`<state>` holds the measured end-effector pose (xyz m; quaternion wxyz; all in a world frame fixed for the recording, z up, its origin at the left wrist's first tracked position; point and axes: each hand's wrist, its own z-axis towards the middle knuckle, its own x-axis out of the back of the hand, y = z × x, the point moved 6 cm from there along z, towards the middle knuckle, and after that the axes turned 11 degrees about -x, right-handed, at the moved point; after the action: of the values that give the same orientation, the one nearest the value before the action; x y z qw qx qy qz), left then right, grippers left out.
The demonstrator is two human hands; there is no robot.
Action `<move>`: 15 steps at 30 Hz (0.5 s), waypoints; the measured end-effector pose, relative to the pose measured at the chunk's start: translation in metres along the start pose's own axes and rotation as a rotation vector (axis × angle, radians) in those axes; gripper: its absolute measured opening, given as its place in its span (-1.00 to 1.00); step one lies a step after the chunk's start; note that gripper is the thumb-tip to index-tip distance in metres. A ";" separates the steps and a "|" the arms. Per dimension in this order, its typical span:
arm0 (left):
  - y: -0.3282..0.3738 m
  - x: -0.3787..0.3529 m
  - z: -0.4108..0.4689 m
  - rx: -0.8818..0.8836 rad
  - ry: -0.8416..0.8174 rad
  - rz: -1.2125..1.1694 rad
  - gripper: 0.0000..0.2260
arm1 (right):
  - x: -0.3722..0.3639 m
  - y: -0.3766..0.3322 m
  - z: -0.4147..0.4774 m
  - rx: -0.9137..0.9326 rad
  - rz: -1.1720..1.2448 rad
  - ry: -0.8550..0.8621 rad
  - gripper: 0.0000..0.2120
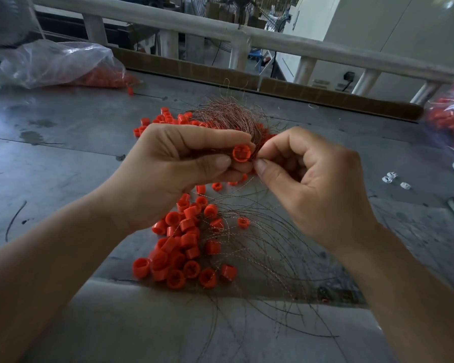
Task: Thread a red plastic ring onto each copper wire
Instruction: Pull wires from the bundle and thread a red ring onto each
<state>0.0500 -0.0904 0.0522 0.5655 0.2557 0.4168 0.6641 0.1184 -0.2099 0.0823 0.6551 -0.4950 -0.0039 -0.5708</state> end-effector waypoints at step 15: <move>0.000 0.000 0.000 0.034 0.047 -0.107 -0.78 | 0.002 0.002 0.004 -0.149 0.254 -0.096 -0.84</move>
<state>0.0500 -0.0899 0.0526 0.5858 0.2271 0.4540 0.6317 0.1226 -0.2090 0.0838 0.6824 -0.5657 0.0699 -0.4576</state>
